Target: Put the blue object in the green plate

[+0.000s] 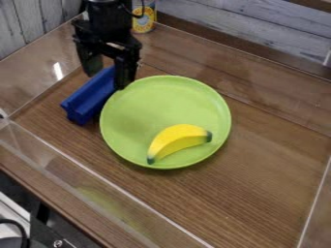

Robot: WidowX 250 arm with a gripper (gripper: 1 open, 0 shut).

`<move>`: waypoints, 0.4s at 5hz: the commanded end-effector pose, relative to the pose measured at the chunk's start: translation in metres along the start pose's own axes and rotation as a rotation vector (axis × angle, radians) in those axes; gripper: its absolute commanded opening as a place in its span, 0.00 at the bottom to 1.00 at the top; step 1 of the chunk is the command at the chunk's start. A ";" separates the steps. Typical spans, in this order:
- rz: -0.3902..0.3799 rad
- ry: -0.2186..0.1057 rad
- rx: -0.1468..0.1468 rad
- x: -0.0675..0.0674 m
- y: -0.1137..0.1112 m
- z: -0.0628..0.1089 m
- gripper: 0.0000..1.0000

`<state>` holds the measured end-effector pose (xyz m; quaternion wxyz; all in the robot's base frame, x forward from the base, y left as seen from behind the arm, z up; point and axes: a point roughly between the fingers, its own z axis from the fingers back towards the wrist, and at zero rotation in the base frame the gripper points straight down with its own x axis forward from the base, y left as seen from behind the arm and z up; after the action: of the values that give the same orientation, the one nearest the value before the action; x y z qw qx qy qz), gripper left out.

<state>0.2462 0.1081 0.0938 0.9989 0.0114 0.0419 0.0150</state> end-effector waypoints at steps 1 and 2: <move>0.006 -0.013 0.009 0.001 0.005 0.001 1.00; 0.002 -0.005 0.005 0.001 0.007 -0.003 1.00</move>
<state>0.2455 0.1118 0.0843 0.9986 0.0069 0.0512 0.0144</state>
